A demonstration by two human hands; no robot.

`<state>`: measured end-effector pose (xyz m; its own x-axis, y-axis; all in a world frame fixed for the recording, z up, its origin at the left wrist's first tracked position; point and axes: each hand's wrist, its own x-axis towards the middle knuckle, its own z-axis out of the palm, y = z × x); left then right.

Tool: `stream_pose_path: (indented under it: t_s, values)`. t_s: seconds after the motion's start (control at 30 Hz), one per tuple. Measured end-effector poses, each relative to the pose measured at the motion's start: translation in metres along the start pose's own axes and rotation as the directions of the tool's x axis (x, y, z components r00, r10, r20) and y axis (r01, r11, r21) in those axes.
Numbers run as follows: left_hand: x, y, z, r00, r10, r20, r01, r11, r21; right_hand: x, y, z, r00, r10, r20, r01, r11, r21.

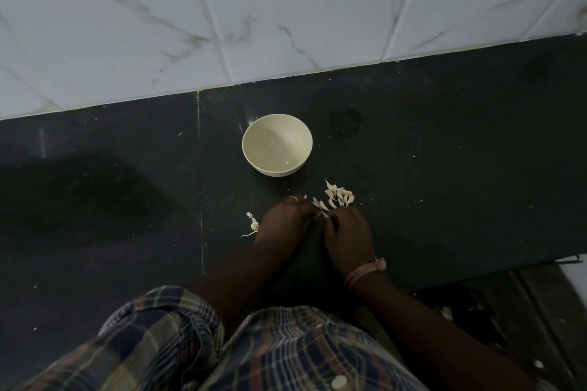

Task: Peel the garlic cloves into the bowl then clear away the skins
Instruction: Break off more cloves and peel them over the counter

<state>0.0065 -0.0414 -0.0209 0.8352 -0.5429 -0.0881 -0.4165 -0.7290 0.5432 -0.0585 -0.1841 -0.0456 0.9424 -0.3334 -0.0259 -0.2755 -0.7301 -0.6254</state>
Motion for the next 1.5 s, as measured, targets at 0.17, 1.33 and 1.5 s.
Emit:
stream_pose_path:
  t_s: [0.17, 1.33, 1.5]
  values:
    - [-0.008, -0.006, -0.003, 0.989, -0.13, -0.067, 0.131, 0.991, 0.002, 0.004, 0.002, -0.006, 0.995, 0.077, -0.058, -0.075, 0.997, 0.033]
    - [-0.05, 0.022, -0.052, 0.879, -0.465, -0.107, 0.143, 0.47, -0.871, -0.002, -0.084, -0.034, 0.98, 0.121, 0.158, -0.195, 0.75, 0.632]
    - [-0.053, 0.016, -0.055, 0.894, -0.399, -0.203, 0.139, 0.679, -0.721, -0.004, -0.088, -0.042, 0.973, 0.119, 0.197, -0.219, 0.736, 0.64]
